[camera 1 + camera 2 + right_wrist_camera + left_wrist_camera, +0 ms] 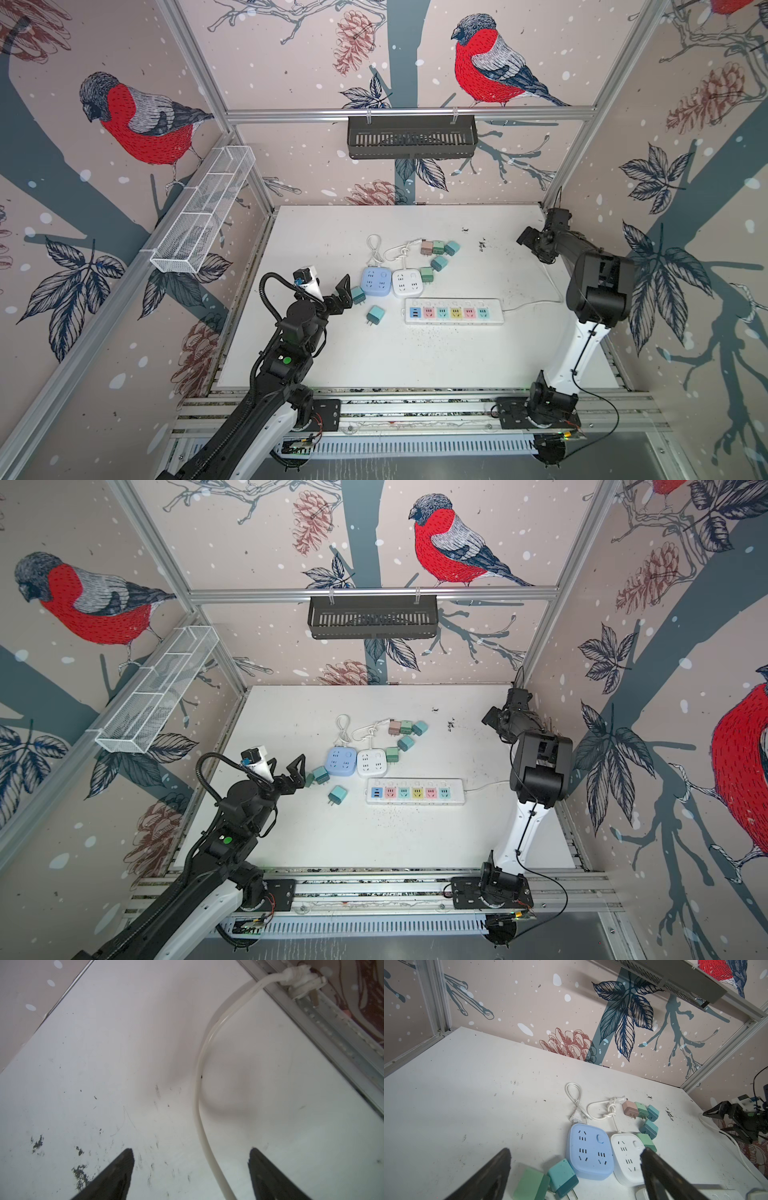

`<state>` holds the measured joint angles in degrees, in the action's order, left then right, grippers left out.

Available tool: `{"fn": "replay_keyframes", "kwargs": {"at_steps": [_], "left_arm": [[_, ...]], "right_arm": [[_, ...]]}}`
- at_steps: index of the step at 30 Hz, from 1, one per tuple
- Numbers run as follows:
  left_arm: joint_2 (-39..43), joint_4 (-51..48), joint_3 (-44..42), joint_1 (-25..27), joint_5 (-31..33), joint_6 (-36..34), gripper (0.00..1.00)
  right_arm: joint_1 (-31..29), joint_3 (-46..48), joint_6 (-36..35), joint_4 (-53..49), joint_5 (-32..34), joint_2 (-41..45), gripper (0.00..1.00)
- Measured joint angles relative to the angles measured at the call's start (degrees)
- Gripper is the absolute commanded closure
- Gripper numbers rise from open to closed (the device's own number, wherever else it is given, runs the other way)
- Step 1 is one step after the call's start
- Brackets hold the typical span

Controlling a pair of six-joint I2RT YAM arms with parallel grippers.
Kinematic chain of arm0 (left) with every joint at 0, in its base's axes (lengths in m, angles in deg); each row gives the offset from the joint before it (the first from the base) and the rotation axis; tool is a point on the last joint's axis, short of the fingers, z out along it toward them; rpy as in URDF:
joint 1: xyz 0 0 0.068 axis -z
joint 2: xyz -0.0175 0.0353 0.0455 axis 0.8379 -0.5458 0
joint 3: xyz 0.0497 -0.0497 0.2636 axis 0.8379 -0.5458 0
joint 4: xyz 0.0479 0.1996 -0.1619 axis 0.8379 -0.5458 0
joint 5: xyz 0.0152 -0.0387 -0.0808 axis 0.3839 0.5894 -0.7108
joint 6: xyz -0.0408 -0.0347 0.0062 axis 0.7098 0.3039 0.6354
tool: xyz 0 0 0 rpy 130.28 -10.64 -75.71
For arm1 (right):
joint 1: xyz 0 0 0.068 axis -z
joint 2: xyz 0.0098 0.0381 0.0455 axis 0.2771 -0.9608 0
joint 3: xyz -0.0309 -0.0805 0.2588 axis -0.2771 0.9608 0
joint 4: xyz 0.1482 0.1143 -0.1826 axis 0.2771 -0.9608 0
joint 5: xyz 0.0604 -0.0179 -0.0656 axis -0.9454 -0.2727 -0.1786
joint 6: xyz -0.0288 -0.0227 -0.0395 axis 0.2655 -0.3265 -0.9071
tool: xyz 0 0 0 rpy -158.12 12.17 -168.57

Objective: Insert the plug

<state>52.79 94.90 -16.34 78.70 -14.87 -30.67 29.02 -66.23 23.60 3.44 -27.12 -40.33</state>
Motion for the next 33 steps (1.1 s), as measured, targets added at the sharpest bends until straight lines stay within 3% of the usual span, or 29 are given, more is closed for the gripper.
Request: {"fn": "replay_keyframes", "kwargs": {"at_steps": [4, 8, 10, 12, 14, 26, 27, 28, 29, 33], "left_arm": [[0.61, -0.28, 0.00, 0.00, -0.02, 0.02, 0.03], [1.03, -0.28, 0.00, -0.04, -0.24, 0.02, 0.03], [1.11, -0.31, 0.00, -0.07, -0.33, 0.02, 0.03], [1.27, -0.35, 0.00, -0.09, -0.42, 0.02, 0.03], [1.51, -0.39, 0.00, -0.17, -0.76, 0.04, 0.03], [3.34, -0.72, -0.13, -0.24, -1.29, 0.15, 0.03], [3.43, -0.74, -0.20, -0.24, -1.29, 0.15, 0.04], [3.45, -0.79, -0.24, -0.24, -1.29, 0.17, 0.03], [3.50, -0.87, -0.26, -0.24, -1.29, 0.17, 0.03], [3.56, -1.11, -0.28, -0.24, -1.29, 0.17, 0.03]], "right_arm": [[-0.68, -0.11, -0.04, -0.96, -0.90, -0.96, 0.32], [-2.12, 0.24, -0.17, -1.33, -2.32, -0.98, 0.70], [-2.89, 0.46, -0.17, -1.57, -3.04, -0.85, 0.84], [-3.78, 0.48, 0.04, -1.88, -3.15, -0.22, 0.95], [-5.38, 0.74, 0.09, -1.73, -2.75, 1.25, 0.97], [-17.03, 0.76, 0.55, -1.95, -2.05, 5.33, 0.98], [-17.31, 0.76, 0.94, -2.03, -1.90, 5.27, 0.92], [-17.42, 0.74, 1.29, -2.16, -1.68, 5.05, 0.81], [-17.35, 0.74, 1.33, -2.16, -1.22, 4.83, 0.62], [-18.14, 1.44, 1.49, -2.47, 1.66, 4.52, 0.46]]}}
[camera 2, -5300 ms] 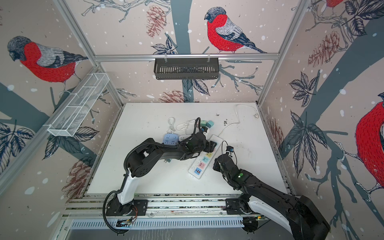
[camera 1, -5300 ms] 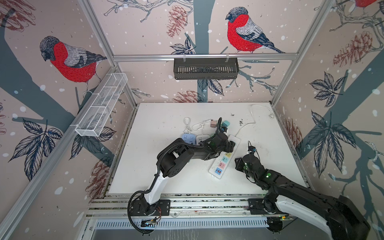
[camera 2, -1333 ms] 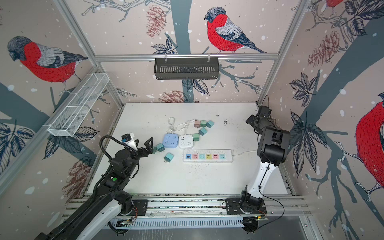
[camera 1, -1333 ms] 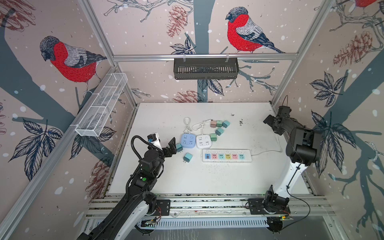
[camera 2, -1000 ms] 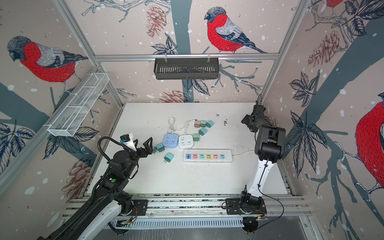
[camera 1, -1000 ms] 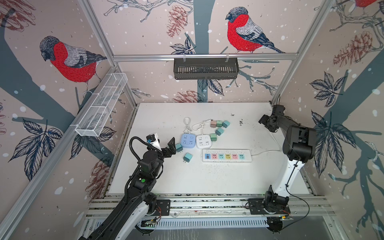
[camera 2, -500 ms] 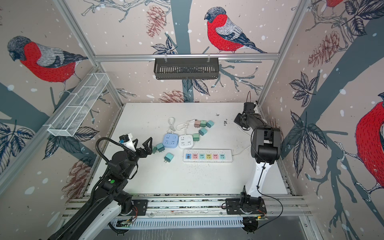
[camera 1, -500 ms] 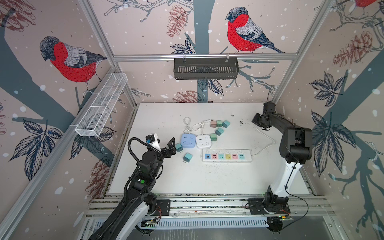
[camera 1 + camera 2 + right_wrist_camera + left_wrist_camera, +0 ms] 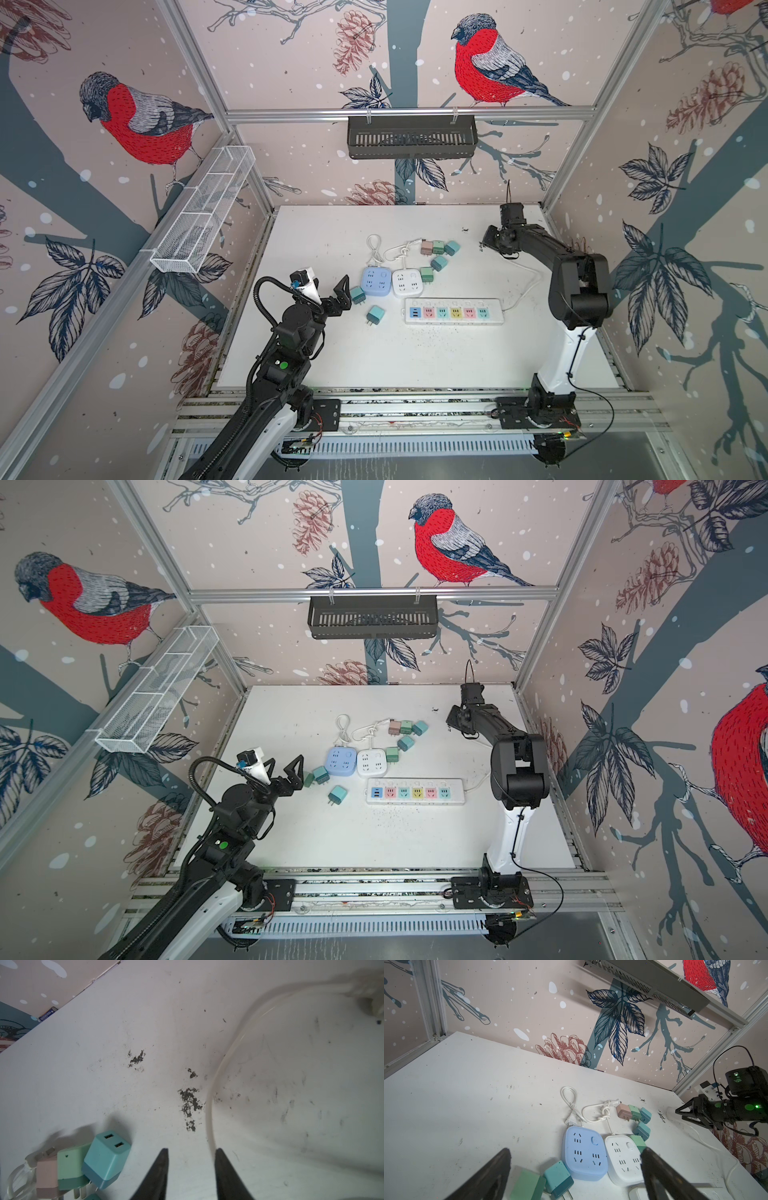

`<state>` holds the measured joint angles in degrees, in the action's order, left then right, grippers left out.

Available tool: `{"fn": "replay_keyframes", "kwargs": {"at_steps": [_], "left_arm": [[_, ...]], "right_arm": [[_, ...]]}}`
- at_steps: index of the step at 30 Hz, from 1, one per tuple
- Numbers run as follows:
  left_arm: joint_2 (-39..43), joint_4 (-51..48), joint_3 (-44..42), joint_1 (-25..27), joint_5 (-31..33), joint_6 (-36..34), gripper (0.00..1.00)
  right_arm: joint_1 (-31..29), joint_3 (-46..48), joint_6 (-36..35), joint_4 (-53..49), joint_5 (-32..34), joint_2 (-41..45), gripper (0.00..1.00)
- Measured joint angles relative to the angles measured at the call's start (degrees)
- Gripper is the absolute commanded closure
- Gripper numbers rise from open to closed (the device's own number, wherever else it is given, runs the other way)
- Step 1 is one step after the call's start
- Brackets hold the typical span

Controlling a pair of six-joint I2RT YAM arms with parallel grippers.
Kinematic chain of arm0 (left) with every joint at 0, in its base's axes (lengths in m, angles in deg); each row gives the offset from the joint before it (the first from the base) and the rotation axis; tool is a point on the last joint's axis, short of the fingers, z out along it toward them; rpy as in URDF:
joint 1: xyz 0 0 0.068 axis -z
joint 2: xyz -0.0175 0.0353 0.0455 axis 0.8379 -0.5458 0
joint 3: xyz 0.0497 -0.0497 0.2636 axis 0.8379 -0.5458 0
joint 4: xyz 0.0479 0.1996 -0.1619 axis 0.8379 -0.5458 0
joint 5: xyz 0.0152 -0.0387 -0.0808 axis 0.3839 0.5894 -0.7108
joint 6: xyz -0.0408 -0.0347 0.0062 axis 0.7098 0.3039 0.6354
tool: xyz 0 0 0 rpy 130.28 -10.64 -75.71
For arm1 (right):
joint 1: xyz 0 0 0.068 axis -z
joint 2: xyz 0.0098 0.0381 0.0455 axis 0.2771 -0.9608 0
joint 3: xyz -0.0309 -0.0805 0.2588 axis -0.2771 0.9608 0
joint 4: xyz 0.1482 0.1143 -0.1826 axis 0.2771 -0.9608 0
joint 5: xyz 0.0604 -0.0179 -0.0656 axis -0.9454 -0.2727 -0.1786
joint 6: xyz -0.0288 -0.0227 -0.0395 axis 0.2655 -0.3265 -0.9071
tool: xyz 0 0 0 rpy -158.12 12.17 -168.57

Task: Insert the plug
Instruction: 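Move the right gripper over the teal plug adapter beside the adapters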

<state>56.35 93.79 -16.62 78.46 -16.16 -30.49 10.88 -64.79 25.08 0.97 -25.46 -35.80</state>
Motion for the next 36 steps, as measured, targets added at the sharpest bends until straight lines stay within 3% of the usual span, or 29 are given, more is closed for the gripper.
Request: {"fn": "replay_keyframes", "kwargs": {"at_steps": [14, 23, 36], "left_arm": [[-0.09, -1.01, -0.02, 0.00, 1.70, -0.04, 0.04], [0.04, 1.66, -8.37, 0.00, 4.15, -0.26, 0.03], [-2.32, 5.18, -7.39, -0.04, 4.96, -0.61, 0.03]], "right_arm": [[-9.94, 2.32, 1.40, -0.59, 7.80, 8.22, 0.35], [-16.33, -5.77, 4.39, -1.27, 12.37, -0.94, 0.30], [-16.61, -11.80, 5.81, -2.73, 14.86, -8.87, 0.24]]}}
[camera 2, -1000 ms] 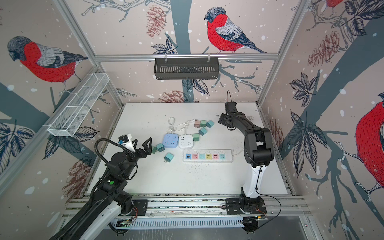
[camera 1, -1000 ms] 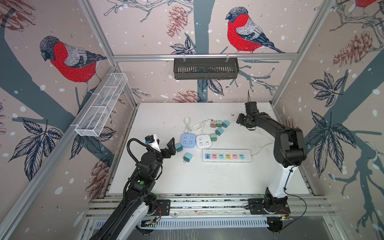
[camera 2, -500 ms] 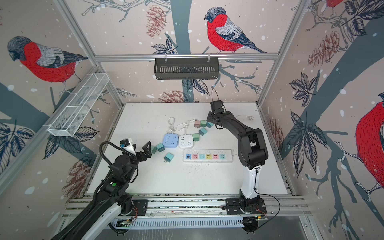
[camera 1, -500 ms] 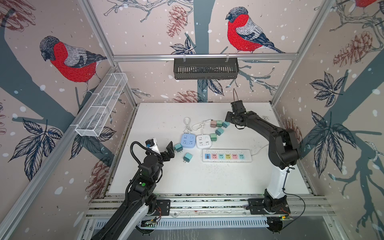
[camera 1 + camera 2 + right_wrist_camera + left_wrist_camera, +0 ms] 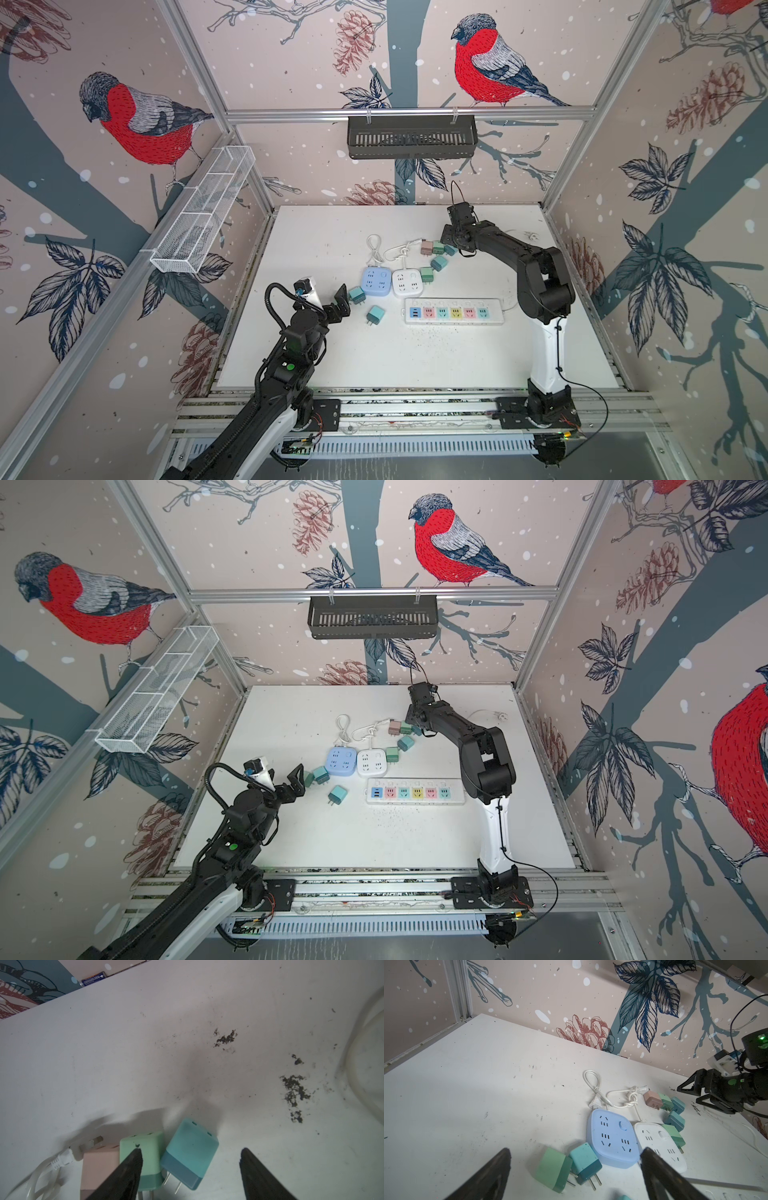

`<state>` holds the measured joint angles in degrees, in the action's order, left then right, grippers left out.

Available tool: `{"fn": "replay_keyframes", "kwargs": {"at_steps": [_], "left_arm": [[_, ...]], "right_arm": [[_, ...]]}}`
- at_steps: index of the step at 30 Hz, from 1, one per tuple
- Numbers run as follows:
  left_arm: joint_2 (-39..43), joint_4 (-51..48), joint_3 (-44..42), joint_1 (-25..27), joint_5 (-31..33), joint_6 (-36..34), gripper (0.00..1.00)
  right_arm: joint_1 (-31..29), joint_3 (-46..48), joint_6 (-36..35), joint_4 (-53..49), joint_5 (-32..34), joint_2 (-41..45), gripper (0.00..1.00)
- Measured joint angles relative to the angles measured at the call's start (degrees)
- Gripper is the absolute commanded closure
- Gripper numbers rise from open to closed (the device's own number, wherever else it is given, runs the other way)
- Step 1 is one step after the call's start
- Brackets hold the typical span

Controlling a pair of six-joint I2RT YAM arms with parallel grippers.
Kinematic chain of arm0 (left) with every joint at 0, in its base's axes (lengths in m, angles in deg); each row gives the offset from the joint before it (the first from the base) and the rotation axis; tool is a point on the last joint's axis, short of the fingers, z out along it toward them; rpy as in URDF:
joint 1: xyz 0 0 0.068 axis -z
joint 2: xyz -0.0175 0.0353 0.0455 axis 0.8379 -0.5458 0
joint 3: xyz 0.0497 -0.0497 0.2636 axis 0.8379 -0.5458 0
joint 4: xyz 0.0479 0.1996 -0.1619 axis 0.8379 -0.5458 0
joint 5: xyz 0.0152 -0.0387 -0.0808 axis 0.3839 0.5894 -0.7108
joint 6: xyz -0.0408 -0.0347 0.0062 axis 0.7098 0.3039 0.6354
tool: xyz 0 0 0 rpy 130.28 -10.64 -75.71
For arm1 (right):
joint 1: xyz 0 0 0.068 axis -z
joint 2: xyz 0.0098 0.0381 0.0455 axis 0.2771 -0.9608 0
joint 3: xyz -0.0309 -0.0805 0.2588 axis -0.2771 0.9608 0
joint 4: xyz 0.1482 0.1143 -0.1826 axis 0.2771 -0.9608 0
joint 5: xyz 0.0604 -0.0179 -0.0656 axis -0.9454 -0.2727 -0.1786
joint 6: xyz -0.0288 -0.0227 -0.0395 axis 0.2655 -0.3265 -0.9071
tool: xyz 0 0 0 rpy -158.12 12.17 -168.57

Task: Insert the plug
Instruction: 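Move the right gripper over the teal plug adapter beside the adapters, then close the right gripper on the teal plug adapter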

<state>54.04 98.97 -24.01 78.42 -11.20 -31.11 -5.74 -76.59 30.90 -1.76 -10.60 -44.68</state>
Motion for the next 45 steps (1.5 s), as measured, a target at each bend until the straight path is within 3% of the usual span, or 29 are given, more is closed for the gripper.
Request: {"fn": "replay_keyframes", "kwargs": {"at_steps": [14, 21, 31, 34, 37, 41, 45], "left_arm": [[4.70, -0.02, -1.22, 0.00, 0.00, 0.00, 0.03], [4.70, -0.02, -1.25, 0.00, 0.02, 0.00, 0.03], [4.57, -0.07, -1.22, 0.00, -0.04, 0.00, 0.03], [4.55, -0.11, -1.09, 0.00, -0.09, 0.00, 0.03], [3.50, -5.38, 3.72, 0.00, 0.07, 1.18, 0.03], [1.36, -15.74, 17.94, 0.00, 3.63, 10.01, 0.03], [-1.55, -23.10, 27.02, 0.00, 3.89, 18.86, 0.03]], "right_arm": [[0.04, -0.96, 0.15, -1.86, 0.24, -4.44, 0.26], [0.22, 4.74, 0.11, -1.11, 0.22, -1.81, 0.37], [1.77, 5.44, -2.99, 2.43, -1.01, -2.32, 0.36], [2.43, 5.40, -3.21, 3.72, -1.29, -2.69, 0.43], [2.89, 5.44, -4.33, 4.81, -1.33, -2.97, 0.50], [2.75, 6.75, -4.57, 7.15, -1.29, -2.75, 0.50], [2.23, 7.54, -4.76, 9.11, -1.44, -2.69, 0.47]]}}
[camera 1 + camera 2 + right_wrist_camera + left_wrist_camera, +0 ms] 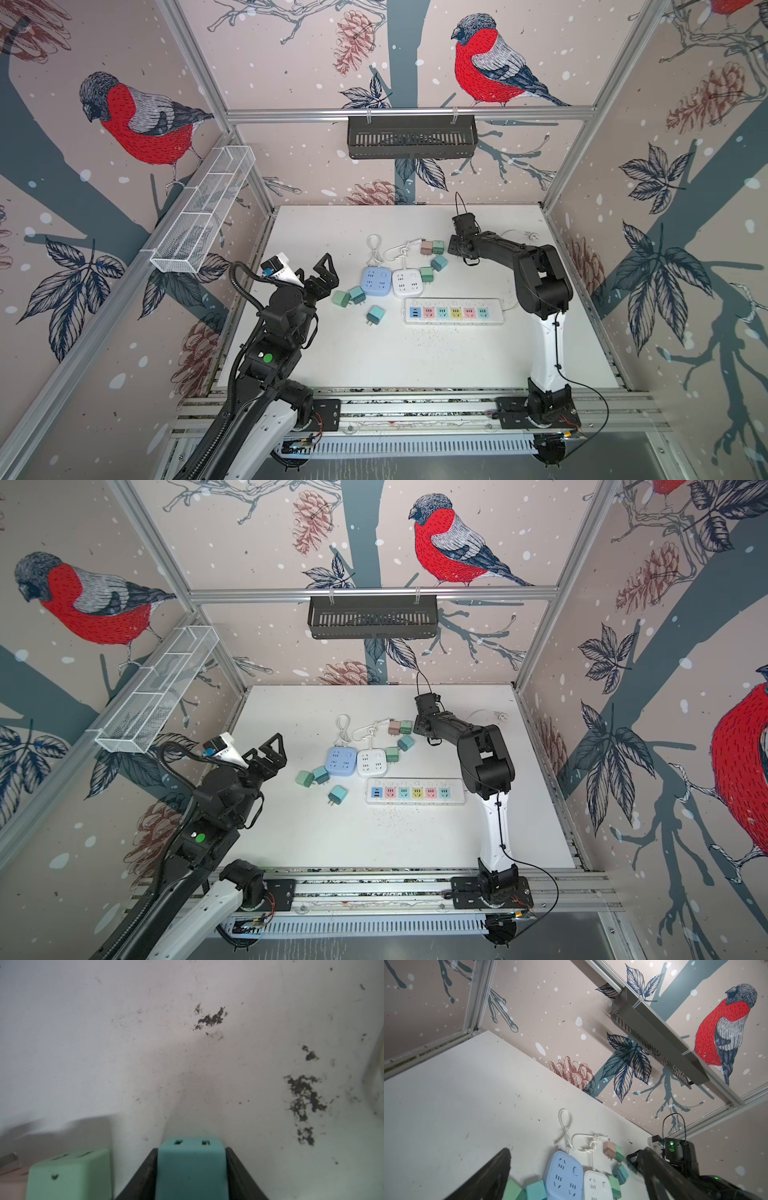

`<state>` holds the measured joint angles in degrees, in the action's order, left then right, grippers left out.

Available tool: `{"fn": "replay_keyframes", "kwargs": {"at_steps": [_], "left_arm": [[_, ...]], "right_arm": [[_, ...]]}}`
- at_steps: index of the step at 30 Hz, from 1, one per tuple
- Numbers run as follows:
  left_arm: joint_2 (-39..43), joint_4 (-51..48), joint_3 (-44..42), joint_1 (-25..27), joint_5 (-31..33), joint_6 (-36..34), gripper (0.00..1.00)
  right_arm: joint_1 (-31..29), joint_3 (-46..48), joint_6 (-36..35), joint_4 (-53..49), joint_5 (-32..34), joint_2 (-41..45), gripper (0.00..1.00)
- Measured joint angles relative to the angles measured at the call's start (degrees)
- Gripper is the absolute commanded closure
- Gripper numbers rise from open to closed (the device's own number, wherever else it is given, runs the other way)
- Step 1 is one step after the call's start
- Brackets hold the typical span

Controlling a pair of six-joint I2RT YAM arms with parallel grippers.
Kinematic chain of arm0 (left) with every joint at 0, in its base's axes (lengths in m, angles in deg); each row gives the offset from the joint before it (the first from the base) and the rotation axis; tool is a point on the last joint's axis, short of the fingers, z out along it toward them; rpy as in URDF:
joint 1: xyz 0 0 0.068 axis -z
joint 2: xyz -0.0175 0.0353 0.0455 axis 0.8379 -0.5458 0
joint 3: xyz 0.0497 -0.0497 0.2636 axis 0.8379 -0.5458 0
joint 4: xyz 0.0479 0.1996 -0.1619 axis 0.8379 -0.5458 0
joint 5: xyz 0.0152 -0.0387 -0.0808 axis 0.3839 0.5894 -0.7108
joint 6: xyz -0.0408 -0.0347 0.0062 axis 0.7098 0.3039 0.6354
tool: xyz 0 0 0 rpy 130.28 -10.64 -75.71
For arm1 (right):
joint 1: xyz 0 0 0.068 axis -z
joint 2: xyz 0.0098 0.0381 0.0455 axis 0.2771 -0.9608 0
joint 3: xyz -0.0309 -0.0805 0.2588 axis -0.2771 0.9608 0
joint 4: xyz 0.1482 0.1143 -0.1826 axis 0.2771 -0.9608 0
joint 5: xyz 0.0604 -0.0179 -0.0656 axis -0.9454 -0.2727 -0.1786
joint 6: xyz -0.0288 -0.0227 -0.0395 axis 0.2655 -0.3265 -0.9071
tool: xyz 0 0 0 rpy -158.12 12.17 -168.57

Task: Insert the plug
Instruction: 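Close the right gripper on the teal plug adapter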

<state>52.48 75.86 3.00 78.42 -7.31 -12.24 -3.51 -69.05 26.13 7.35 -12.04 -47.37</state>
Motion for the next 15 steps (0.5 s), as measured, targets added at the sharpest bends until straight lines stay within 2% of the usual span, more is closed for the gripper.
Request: {"fn": "replay_keyframes", "kwargs": {"at_steps": [2, 5, 7, 15], "left_arm": [[-1.57, -2.75, 2.43, 0.00, -0.74, 2.73, 0.03], [-3.63, -6.03, 5.77, 0.00, -2.27, 5.66, 0.03], [-4.15, -7.85, 7.72, 0.00, -3.15, 6.99, 0.03], [-3.21, -8.13, 9.40, 0.00, -6.03, 7.78, 0.03]], "right_arm": [[-0.28, 0.26, -0.70, 0.52, 0.02, 0.02, 0.48], [-0.57, 0.24, -1.09, 0.70, 0.07, -0.15, 0.61], [-0.57, -0.22, -1.07, 0.72, -0.02, -0.39, 0.64], [-0.68, 1.95, -1.27, -0.44, -0.28, 1.86, 0.78]]}}
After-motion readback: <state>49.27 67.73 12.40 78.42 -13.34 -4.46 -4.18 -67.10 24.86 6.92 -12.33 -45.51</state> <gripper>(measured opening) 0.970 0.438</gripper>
